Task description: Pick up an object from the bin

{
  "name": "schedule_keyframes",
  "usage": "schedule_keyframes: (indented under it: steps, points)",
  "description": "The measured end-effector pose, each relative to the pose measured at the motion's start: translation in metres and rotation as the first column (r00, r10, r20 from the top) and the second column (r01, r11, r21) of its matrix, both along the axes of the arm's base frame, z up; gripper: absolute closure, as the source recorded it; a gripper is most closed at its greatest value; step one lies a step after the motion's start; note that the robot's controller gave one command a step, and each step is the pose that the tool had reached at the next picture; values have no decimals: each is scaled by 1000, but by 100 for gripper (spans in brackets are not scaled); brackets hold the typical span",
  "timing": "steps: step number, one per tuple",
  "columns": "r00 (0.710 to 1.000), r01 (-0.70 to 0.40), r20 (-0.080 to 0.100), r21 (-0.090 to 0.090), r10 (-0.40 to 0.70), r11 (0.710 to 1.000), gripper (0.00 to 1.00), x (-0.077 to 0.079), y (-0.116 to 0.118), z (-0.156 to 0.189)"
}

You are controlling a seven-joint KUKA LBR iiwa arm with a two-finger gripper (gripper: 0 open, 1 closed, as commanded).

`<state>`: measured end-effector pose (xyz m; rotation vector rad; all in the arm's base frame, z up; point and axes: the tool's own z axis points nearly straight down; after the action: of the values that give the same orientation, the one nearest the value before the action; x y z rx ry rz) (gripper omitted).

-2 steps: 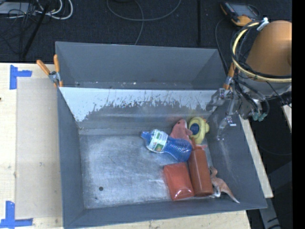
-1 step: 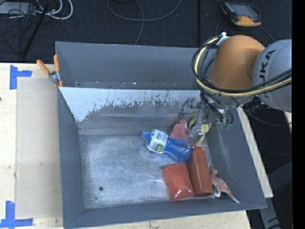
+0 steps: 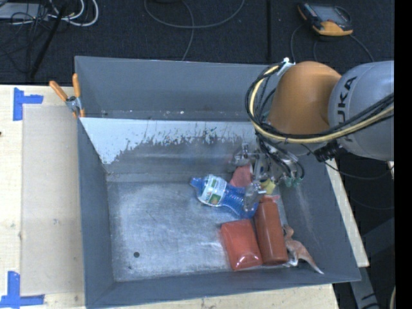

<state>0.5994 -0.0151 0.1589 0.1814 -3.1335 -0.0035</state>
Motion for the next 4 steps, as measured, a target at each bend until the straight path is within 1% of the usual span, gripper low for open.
schedule_keyframes:
  steps: [1,2,3,4]
  points:
    - [999,42,4,-1,-42,999,0,16,-2,-22]
    - [993,120,-3,7,-120,993,0,10,-6,-89]
    - [971,239,1,-1,-239,971,100,19,-1,-84]
    - [971,239,1,-1,-239,971,100,19,-1,-84]
